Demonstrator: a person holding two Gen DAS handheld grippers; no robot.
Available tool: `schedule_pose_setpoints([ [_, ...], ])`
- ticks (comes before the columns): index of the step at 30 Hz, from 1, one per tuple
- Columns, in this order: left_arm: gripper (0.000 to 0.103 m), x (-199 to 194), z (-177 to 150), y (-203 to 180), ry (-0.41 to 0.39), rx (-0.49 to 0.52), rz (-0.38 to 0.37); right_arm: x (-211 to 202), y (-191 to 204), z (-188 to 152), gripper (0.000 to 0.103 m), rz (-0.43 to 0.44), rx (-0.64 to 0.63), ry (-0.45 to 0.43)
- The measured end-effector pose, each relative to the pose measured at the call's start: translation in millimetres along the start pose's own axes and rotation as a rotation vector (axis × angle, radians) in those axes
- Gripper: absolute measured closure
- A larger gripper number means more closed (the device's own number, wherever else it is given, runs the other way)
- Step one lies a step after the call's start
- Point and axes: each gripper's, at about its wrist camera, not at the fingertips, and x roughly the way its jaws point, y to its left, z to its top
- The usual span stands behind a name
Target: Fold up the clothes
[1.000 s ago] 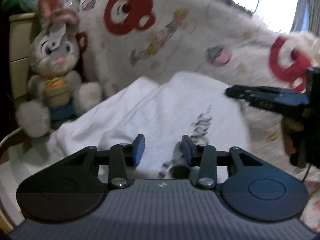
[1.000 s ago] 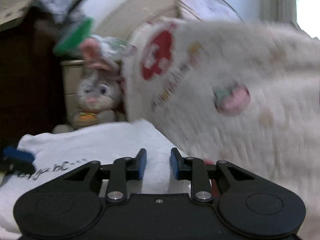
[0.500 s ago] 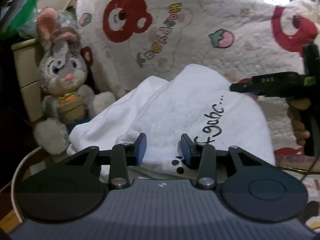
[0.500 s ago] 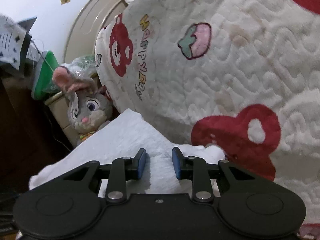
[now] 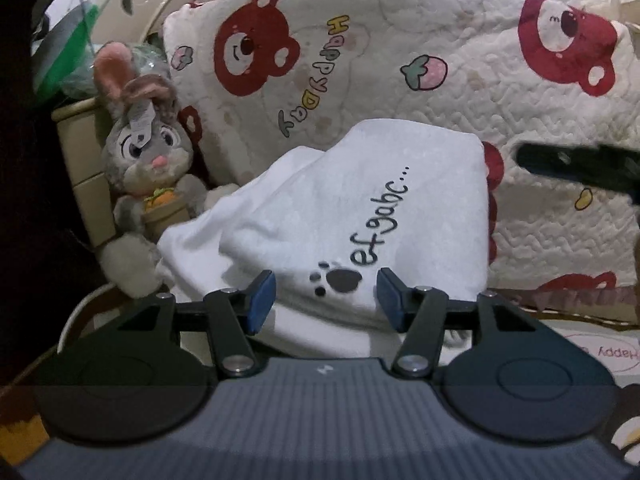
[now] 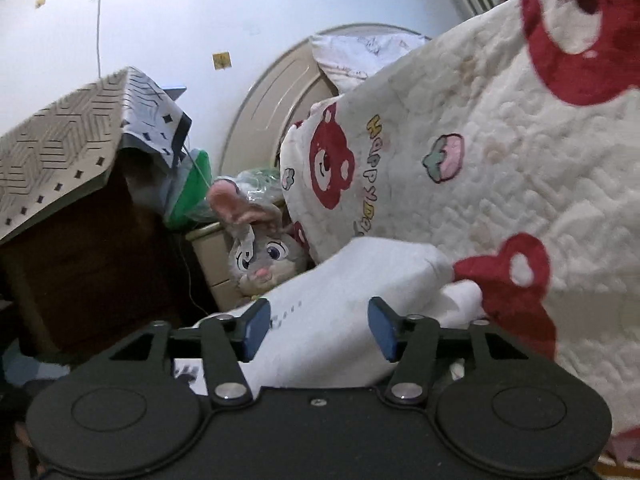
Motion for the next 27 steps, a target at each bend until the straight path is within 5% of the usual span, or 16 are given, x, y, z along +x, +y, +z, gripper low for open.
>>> schedule_pose_setpoints([
  [3,0.034,-10,-24,-3,0.033,-0.062,0.010,-27,5,-17,0.041,-0.044,-0.024,-0.005],
  [7,0.033,-20,-55,-16,0.097,-0.128,0.003,-56,14,-37,0.041,-0.079,0.015,0.039],
  [11,0.030,-34,-78,-31,0.129,-0.206,-0.046,-84,22,-61,0.036,-0.017,0.120,-0.003],
  [17,0.020,-57,-98,-67,0.148,-0.157,0.098,-109,35,-92,0.036,-0.046,0.079,0.092],
  [27,0.015,-73,-153,-109,0.217,-0.069,0.106,-176,61,-149,0.036,-0.218,-0.051,0.159],
])
